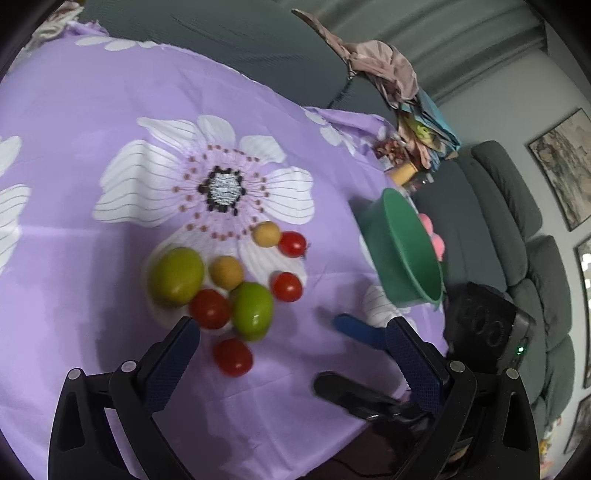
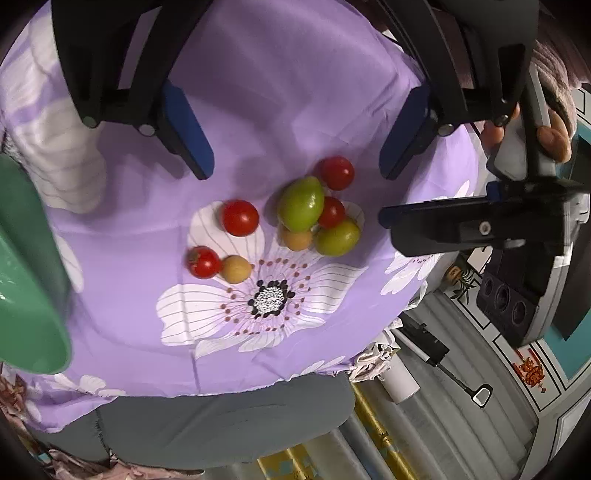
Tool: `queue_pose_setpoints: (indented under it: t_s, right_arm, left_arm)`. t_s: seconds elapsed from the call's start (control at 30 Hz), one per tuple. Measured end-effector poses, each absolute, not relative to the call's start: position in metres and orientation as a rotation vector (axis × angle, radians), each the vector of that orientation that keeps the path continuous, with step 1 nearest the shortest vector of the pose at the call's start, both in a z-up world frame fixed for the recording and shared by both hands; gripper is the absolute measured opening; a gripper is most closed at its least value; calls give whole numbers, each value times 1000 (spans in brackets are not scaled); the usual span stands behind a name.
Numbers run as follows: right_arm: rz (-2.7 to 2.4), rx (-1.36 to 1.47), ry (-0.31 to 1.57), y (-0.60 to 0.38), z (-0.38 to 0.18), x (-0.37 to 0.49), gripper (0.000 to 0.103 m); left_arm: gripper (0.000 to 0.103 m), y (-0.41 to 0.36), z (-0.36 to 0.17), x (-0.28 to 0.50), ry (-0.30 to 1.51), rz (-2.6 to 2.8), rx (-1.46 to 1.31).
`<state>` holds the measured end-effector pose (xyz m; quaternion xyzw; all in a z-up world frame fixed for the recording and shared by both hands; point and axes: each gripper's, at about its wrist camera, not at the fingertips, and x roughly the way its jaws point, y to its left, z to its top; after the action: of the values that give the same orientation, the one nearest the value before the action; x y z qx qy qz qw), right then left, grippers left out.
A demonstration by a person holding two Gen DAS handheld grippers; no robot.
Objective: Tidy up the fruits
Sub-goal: 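Move the left gripper back toward the remaining fruit, then close the left gripper around the green tomato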
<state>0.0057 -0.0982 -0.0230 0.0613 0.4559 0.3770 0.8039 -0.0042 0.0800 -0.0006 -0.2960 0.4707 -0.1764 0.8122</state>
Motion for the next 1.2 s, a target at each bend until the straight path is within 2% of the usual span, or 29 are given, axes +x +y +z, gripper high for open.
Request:
queue_pose_setpoints:
  t_s: [0.03, 0.1, 0.37, 0.47, 0.6, 0.77, 0.97, 1.2]
  right_arm:
    - [811, 140, 984, -96, -24, 8, 88]
    - [821, 166, 999, -93, -27, 11, 86]
    - [828, 167, 1048, -82, -38, 17, 79]
    - [840, 165, 1055, -78, -39, 21, 73]
    - [843, 172, 1066, -75, -40, 27, 69]
    - [842, 170, 1088, -66, -41, 37, 63]
    - [847, 132, 1115, -56, -46, 44, 55]
    - [868, 84, 1118, -49, -44, 44, 46]
  left_arm:
    - [96, 80, -2, -3, 1011, -371, -635]
    - [80, 78, -6, 0, 1027, -371, -651]
    - [79, 71, -15, 4, 1087, -387, -660]
    - [79, 67, -20, 9, 1121, -393, -656]
    - [71, 67, -27, 18, 1157, -380, -655]
    - [70, 68, -30, 24, 1170, -361, -634]
    - [52, 70, -39, 28, 1191, -350, -625]
    - [50, 73, -39, 27, 1178, -364, -629]
